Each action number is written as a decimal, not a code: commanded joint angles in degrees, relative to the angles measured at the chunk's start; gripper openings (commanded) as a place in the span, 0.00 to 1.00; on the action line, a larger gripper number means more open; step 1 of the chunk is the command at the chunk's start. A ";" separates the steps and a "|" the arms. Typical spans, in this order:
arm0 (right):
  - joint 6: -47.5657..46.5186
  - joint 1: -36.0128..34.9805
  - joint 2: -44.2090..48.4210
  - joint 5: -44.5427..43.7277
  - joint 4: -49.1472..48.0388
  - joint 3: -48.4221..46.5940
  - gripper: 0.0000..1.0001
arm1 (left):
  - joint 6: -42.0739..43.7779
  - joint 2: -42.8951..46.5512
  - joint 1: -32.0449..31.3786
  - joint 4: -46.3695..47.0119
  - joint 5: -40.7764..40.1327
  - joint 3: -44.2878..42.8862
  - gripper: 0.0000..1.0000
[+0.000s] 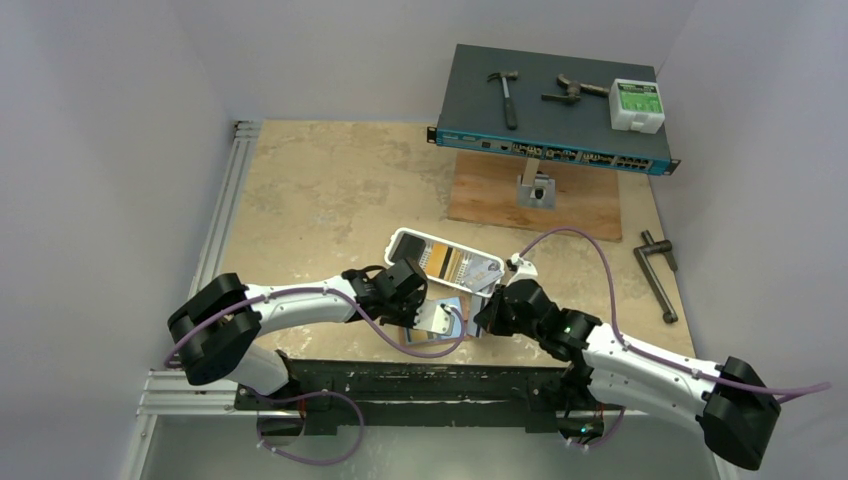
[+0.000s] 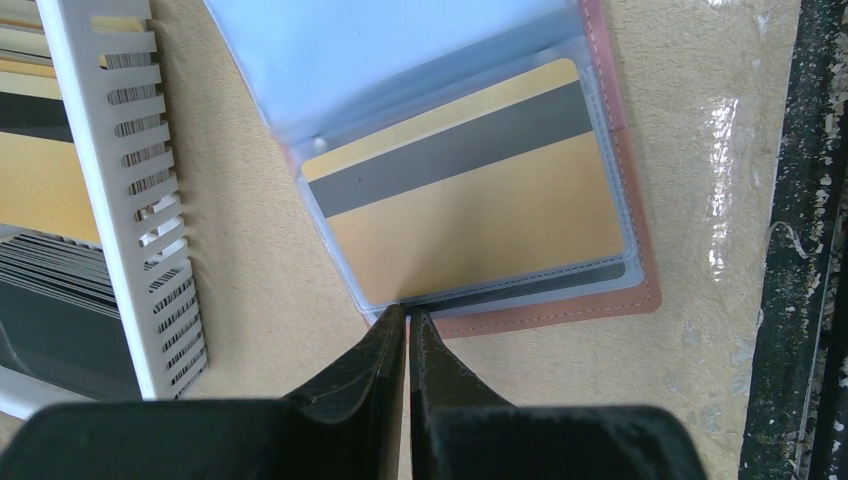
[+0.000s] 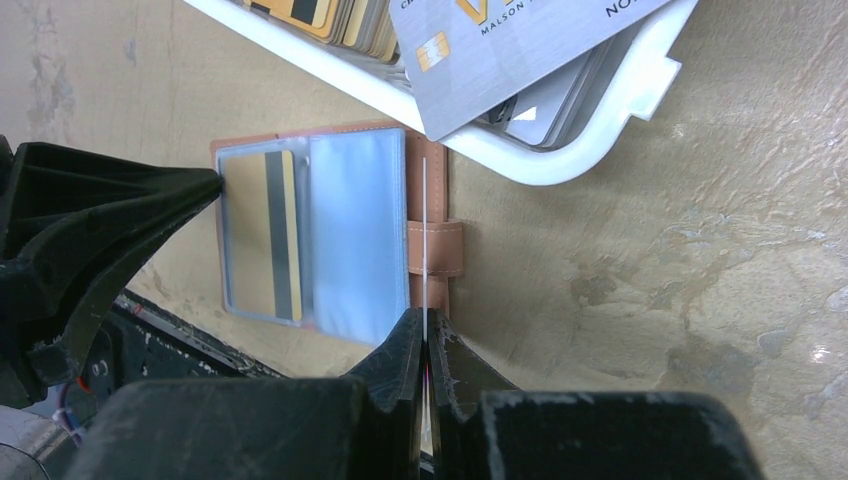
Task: Put the credit cards into the card holder
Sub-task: Insert the credit card into the card holder.
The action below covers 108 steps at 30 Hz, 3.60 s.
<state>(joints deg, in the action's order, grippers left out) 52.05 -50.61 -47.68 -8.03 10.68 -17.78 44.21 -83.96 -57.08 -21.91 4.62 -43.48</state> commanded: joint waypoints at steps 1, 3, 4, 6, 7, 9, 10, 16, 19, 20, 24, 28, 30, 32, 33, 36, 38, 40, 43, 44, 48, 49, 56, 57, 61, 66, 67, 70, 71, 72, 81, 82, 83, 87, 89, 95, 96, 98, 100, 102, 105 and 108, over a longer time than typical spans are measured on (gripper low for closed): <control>-0.37 0.12 1.14 -1.36 -0.49 -1.60 0.00 | 0.89 1.40 -0.31 -0.06 0.10 0.33 0.04; -0.44 0.09 3.19 -2.72 2.06 -2.45 0.00 | 0.80 1.41 -0.31 -0.10 0.12 0.32 0.04; -0.41 0.13 4.46 -3.36 2.99 -2.70 0.00 | 0.79 1.43 -0.31 -0.14 0.12 0.32 0.04; -0.50 0.10 6.57 -3.31 3.16 -2.51 0.00 | 0.77 1.36 -0.40 -0.15 -0.03 0.33 0.04; -0.54 0.09 7.07 -2.86 2.62 -2.25 0.00 | 0.80 1.30 -0.40 -0.15 -0.05 0.29 0.04; -0.71 0.12 6.44 -1.13 0.66 -1.74 0.00 | 0.78 1.26 -0.40 -0.11 -0.05 0.26 0.04; -0.87 0.08 5.55 -0.20 -0.48 -1.51 0.00 | 0.77 1.19 -0.40 -0.07 -0.05 0.24 0.04; -2.46 0.14 -0.26 1.27 -2.77 -2.49 0.00 | 0.55 1.34 -0.49 -0.21 -0.23 0.28 0.04; -2.87 0.12 0.08 0.28 -2.22 -2.61 0.00 | 0.62 1.40 -0.49 -0.14 -0.32 0.44 0.04; -2.92 0.10 0.25 0.24 -2.16 -2.59 0.00 | 0.59 1.41 -0.49 -0.15 -0.32 0.49 0.04; -2.63 0.10 0.63 0.83 -2.20 -2.21 0.00 | 0.46 1.35 -0.49 -0.07 -0.29 0.37 0.04; -2.39 0.13 0.68 1.49 -3.10 -1.61 0.00 | 0.40 1.26 -0.49 -0.15 -0.32 0.09 0.04; -2.27 0.11 0.50 1.71 -3.70 -1.37 0.00 | 0.41 1.26 -0.50 -0.11 -0.38 0.07 0.03; -2.04 0.10 0.14 1.94 -4.64 -0.90 0.00 | 0.39 1.22 -0.49 -0.23 -0.40 0.04 0.04; -2.04 0.14 -0.13 2.04 -5.00 -0.71 0.00 | 0.44 1.25 -0.49 -0.24 -0.40 0.10 0.04; -2.04 0.08 -1.01 2.05 -5.97 -0.35 0.00 | 0.53 1.26 -0.53 -0.29 -0.56 0.11 0.03; -1.96 0.12 -1.35 1.99 -6.59 -0.17 0.00 | 0.60 1.25 -0.49 -0.39 -0.58 0.11 0.03; -1.81 0.11 -1.32 2.13 -6.92 -0.15 0.00 | 0.61 1.25 -0.51 -0.41 -0.59 -0.01 0.03; -1.11 0.13 -0.52 3.67 -8.66 0.54 0.00 | 0.61 1.19 -0.57 -0.41 -0.62 -0.07 0.03; -0.72 0.11 -0.16 4.23 -9.67 0.86 0.00 | 0.55 1.12 -0.58 -0.41 -0.66 -0.03 0.03; -0.18 0.08 0.42 6.88 -14.67 1.77 0.00 | 0.44 1.25 -0.58 -0.35 -0.84 0.05 0.03; -0.20 0.12 -0.06 7.70 -15.72 1.72 0.00 | 0.50 1.31 -0.58 -0.32 -0.91 0.06 0.03; -2.03 0.13 -6.02 11.37 -21.70 0.74 0.00 | 0.35 1.86 -0.54 -0.15 -1.37 0.18 0.02; -2.06 0.12 -6.89 12.14 -23.08 0.69 0.00 | 0.21 2.28 -0.48 -0.21 -1.37 0.30 0.02; -3.08 0.09 -11.72 15.13 -27.16 -0.74 0.00 | -0.49 5.55 0.01 -1.87 -0.45 0.54 0.02; -3.87 0.09 -18.19 18.94 -31.44 -2.42 0.00 | 0.18 10.43 2.48 -6.00 1.22 1.69 0.02; -3.90 0.12 -19.08 19.35 -31.87 -2.65 0.00 | 0.96 11.00 2.69 -6.72 1.26 2.49 0.02; -3.81 0.07 -21.39 20.23 -33.31 -2.92 0.00 | 2.63 12.62 2.76 -10.14 1.00 3.38 0.00; -3.85 0.14 -21.93 20.55 -33.39 -3.19 0.00 | 2.88 12.49 2.76 -12.00 1.51 2.99 0.00; -3.97 0.11 -22.41 20.69 -33.01 -3.59 0.00 | 3.80 12.73 2.76 -13.95 1.94 2.82 0.00; -3.83 0.07 -25.50 22.33 -35.17 -3.05 0.00 | 28.46 26.97 3.07 -6.99 13.07 9.63 0.08; -3.79 0.13 -25.53 22.65 -35.15 -3.05 0.00 | 29.46 26.29 2.55 -3.52 13.42 10.84 0.09; -3.96 0.15 -25.53 22.77 -34.94 -3.12 0.00 | 31.03 25.24 2.15 -0.70 13.66 11.96 0.09; -5.00 1.35 -25.92 24.77 -35.34 -3.25 0.00 | 38.76 23.14 1.74 7.59 16.53 15.92 0.06; -4.63 2.30 -25.89 26.07 -37.09 -2.48 0.00 | 42.47 23.20 1.78 10.05 18.34 17.57 0.06; -2.84 8.25 -24.44 30.90 -43.39 2.26 0.00 | 48.39 21.10 1.75 10.65 20.84 17.90 0.05; -2.98 8.71 -24.18 31.03 -43.22 2.57 0.00 | 49.34 20.98 1.75 10.44 20.88 18.15 0.05; -3.25 9.26 -23.75 30.79 -42.93 3.10 0.00 | 50.13 21.10 1.79 11.26 21.04 19.05 0.05; -3.21 9.25 -23.67 30.09 -43.44 3.79 0.00 | 50.65 20.89 1.77 10.66 20.86 19.06 0.07; -3.03 9.25 -24.40 30.10 -44.47 4.29 0.00 | 51.15 20.45 1.75 10.86 20.39 19.45 0.08; -2.31 9.28 -25.99 30.59 -47.05 4.91 0.00 | 51.33 19.37 1.77 12.75 20.01 19.84 0.09; -1.81 9.22 -27.23 30.47 -49.00 5.03 0.00 | 51.18 17.53 1.78 13.45 19.37 19.42 0.09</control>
<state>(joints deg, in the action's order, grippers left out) 49.30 -41.56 -73.56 20.99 -32.32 -13.30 93.65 -64.69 -55.16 -11.22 22.44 -24.21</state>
